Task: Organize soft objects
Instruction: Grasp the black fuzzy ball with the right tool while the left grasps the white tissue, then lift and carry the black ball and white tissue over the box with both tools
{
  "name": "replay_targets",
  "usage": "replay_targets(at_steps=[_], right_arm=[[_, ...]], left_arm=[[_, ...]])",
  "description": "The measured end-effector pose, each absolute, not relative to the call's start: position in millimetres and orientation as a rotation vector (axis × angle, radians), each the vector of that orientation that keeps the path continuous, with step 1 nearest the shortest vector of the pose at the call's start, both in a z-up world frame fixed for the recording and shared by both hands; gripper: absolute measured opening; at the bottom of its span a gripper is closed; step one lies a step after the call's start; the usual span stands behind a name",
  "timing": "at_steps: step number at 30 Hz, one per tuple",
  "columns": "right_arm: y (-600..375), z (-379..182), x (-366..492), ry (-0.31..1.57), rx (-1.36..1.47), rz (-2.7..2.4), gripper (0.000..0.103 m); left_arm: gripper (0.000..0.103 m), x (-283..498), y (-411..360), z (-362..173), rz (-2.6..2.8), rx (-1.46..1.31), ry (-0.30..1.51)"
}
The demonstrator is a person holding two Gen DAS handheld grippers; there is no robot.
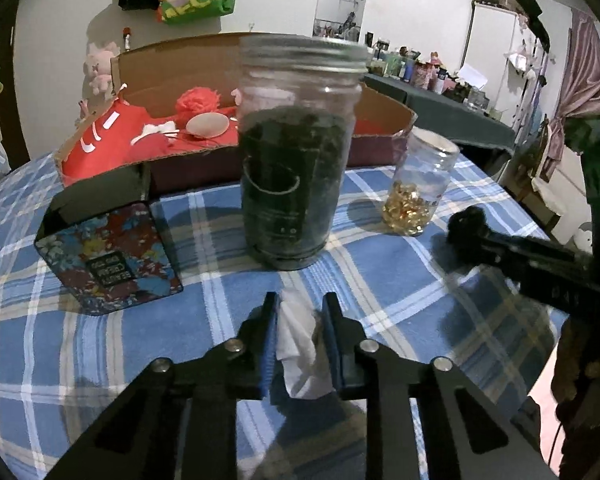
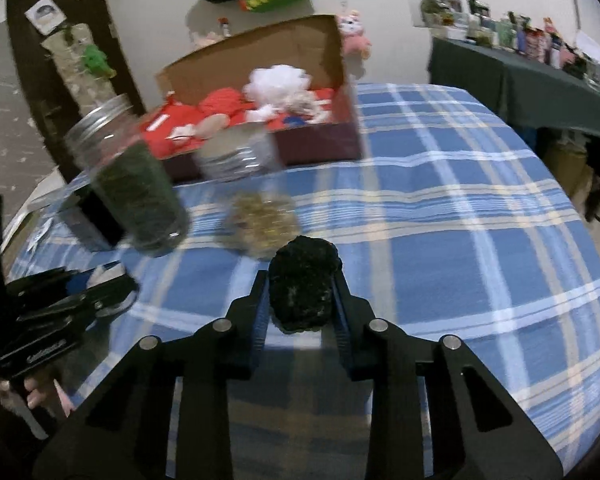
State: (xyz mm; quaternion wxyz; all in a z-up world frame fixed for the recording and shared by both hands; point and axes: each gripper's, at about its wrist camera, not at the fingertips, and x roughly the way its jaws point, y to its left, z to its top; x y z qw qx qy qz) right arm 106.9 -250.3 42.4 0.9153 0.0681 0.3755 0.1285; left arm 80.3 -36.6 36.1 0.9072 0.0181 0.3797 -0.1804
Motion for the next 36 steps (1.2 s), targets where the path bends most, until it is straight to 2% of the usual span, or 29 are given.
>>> replay_targets(at_steps=[3,12,36], right_arm=[[-232.1,46.0,98.2,0.754,0.143,0.336,0.028],[-186.6,49.5,85.2,0.721,0.121,0.448,0.028],[-186.2,48.4,86.8,0.727,0.122,0.444,0.028]], left_arm=[[0.015,77.2,-31.5,41.1,-0.397,0.022,0.771],[0.014,70.6,-19.5,47.6,-0.415,0.032,0.738],[0.014,66.6,7.2,58.4,-0.409,-0.001,0.704]])
